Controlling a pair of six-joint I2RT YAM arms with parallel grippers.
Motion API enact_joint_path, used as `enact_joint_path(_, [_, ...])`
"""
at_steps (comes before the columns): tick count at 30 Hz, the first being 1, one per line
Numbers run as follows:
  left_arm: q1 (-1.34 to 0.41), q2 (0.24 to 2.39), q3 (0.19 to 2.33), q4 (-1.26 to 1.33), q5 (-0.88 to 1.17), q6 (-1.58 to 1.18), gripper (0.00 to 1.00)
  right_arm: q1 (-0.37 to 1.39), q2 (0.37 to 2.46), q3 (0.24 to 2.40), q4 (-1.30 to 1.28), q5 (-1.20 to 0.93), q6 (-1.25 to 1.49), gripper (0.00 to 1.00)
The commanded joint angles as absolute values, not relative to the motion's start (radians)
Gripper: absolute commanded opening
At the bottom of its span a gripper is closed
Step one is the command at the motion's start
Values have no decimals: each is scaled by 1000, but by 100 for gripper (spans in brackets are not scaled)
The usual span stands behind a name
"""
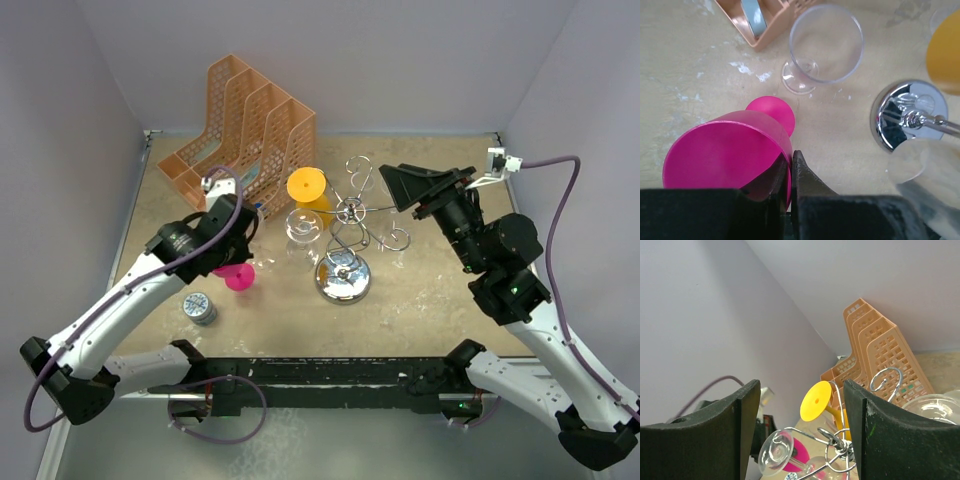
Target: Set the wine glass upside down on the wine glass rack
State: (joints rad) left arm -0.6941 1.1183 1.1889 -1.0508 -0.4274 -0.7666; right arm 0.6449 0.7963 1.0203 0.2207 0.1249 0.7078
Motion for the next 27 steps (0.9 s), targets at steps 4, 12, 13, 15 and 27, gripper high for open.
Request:
enact_joint_path(4, [-689,1087,1421,-1193,-597,-760,0,644,781,1026,249,158,707,69])
enact_joint_path(12, [-689,1155,1883,-1232,-658,-642,0,644,794,1024,268,147,713,69])
enact_joint_path(13, [-689,1165,1917,-1228,-649,-629,0,643,796,1025,268,147,713,69])
enact_joint_path(15, [-688,1182,1979,-1225,-640,-608,0,643,799,1026,271,145,715,69])
enact_joint_path(27, [-689,981,1744,-690,-501,-550,0,642,819,1013,345,68,692,71])
